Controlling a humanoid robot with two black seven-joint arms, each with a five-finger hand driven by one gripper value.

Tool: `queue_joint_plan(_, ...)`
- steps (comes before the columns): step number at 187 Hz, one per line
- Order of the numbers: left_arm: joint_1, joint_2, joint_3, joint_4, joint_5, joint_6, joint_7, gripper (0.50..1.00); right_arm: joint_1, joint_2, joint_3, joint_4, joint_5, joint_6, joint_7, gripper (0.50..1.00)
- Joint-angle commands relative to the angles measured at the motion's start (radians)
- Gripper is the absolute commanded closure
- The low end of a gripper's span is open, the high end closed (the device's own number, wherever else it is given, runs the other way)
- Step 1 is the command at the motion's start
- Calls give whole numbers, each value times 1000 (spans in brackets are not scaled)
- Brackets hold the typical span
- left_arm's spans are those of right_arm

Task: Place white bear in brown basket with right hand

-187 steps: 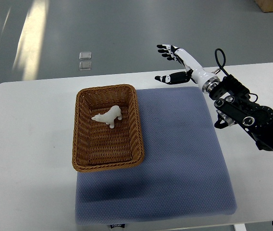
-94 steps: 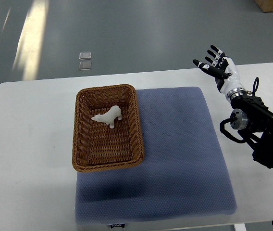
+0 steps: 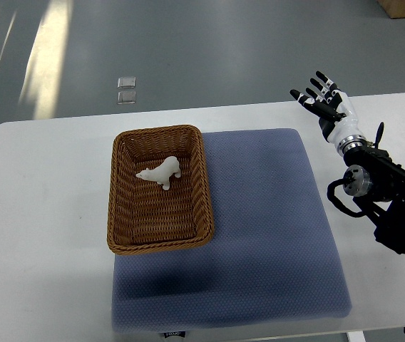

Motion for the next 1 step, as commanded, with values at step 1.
queue_joint_plan(1, 0, 0, 0, -2, 0, 0, 0, 500, -11, 2, 0, 0, 0, 30, 2, 576)
